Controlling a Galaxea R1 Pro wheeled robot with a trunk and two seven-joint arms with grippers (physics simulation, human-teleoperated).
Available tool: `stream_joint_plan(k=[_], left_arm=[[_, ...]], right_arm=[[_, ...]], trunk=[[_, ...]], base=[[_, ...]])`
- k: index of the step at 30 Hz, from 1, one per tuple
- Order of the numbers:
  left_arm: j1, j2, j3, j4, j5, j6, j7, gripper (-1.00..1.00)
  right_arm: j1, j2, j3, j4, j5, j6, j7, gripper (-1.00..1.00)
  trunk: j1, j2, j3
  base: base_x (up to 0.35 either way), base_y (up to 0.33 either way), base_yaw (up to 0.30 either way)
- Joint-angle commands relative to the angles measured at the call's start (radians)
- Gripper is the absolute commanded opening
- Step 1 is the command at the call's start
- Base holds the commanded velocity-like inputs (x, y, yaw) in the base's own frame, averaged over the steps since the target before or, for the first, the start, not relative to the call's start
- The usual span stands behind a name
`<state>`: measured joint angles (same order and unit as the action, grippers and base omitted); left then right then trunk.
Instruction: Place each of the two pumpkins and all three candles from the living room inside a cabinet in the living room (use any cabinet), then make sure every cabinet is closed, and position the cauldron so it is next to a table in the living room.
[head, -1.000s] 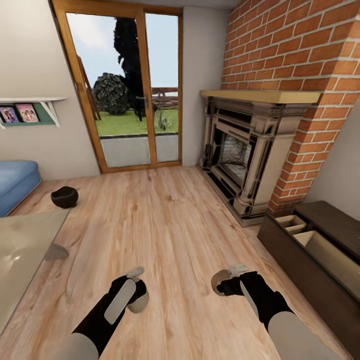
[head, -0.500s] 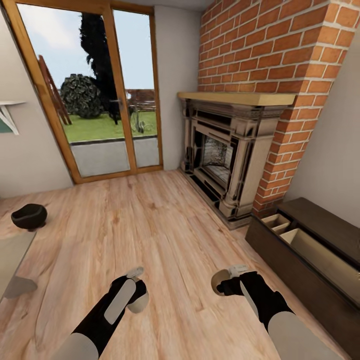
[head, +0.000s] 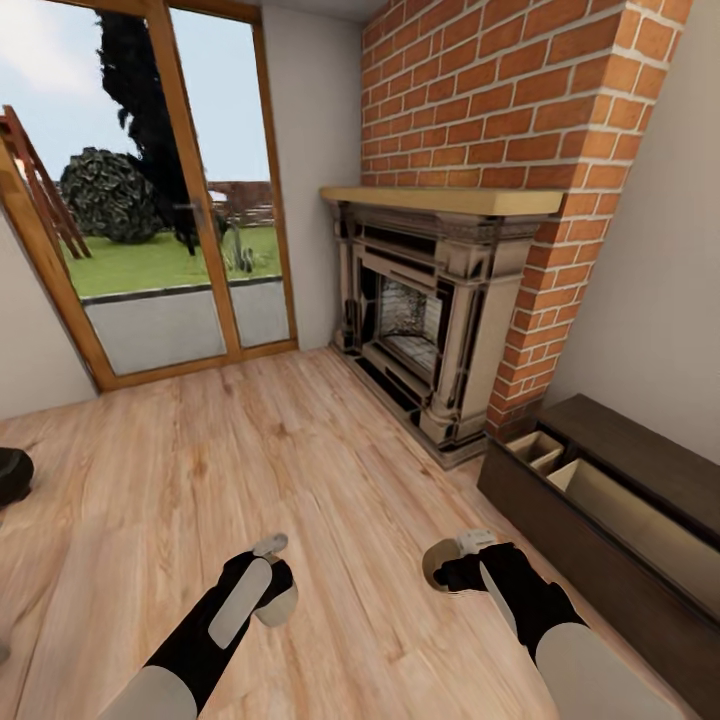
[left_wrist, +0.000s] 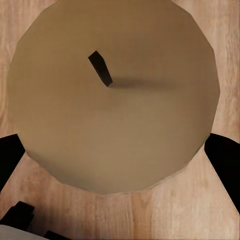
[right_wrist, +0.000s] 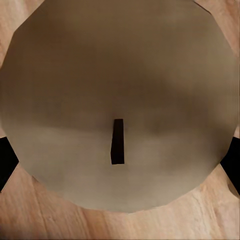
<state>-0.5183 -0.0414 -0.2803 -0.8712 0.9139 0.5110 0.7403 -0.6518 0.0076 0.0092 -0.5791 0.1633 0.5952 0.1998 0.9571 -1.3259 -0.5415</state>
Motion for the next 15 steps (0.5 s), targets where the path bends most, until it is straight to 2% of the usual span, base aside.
stream_joint_plan(k=[1,5,15], left_arm=[[0.0,0.0,0.0,0.0,-0.001,0.0,-0.001,-1.0],[0.0,0.0,0.001,0.0,-0.001,0.0,-0.001,-1.0],[0.0,0.0,0.0,0.0,-0.001,0.0,-0.001,-1.0]], right_arm=[[0.0,0.0,0.0,0.0,-0.003,0.0,0.0,-1.0],[0.0,-0.001,0.0,0.001,-0.007,0.0,0.0,-1.0],[0.0,-0.004,-0.002,0.001,-0.01,0.0,0.0,-1.0]], trunk=[[0.0,0.0,0.0],[0.0,0.0,-0.001],[0.0,0.0,-0.001]], base=[[0.305,0.166,-0.085],[0.305,0.166,-0.211],[0.295,0.158,-0.281]])
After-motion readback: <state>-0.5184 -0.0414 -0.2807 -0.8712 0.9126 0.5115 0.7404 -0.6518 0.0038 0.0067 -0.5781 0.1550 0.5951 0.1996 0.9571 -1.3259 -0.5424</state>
